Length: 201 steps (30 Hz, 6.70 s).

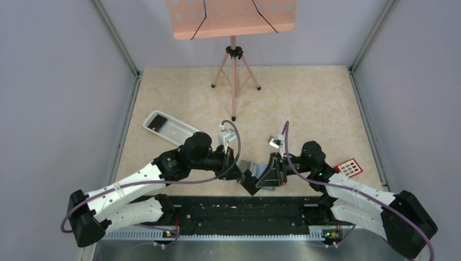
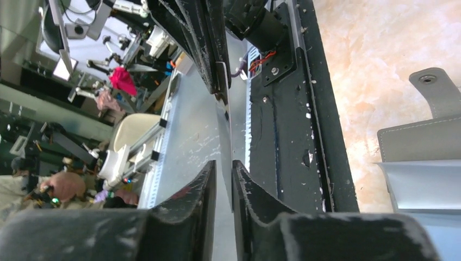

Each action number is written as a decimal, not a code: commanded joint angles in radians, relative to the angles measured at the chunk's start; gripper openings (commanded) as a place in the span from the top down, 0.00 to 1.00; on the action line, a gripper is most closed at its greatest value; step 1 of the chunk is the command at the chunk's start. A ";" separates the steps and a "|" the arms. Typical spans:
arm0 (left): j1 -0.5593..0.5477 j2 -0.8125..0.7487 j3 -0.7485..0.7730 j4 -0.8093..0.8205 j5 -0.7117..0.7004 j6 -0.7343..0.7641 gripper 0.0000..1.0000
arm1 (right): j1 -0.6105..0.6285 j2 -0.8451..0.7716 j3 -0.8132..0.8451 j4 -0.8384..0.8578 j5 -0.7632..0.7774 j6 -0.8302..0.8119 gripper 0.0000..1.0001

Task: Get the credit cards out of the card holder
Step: Place the credit card in the storage box.

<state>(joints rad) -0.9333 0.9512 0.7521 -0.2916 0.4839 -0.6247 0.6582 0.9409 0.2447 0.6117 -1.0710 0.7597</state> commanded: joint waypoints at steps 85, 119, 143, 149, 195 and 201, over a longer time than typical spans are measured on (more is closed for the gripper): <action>1.306 0.566 -0.133 0.630 -0.465 -0.341 1.00 | -0.003 -0.426 0.019 -0.336 0.554 -0.203 0.03; 1.313 0.601 -0.118 0.590 -0.523 -0.326 0.83 | -0.004 -0.390 -0.016 -0.287 0.562 -0.198 0.03; 1.313 0.584 -0.025 0.462 -0.536 -0.311 0.68 | -0.003 -0.365 -0.033 -0.258 0.571 -0.191 0.03; 1.313 0.580 -0.001 0.433 -0.528 -0.316 0.66 | -0.003 -0.366 -0.031 -0.257 0.571 -0.192 0.03; 1.313 0.577 0.136 0.214 -0.594 -0.306 0.52 | -0.004 -0.346 -0.019 -0.265 0.574 -0.209 0.03; 1.314 0.569 0.138 0.210 -0.590 -0.295 0.52 | -0.003 -0.361 -0.027 -0.268 0.582 -0.195 0.03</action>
<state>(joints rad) 0.3725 1.5433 0.8551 -0.0757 -0.0803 -0.9421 0.6579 0.6014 0.2161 0.3202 -0.4992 0.5652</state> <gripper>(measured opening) 0.482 0.974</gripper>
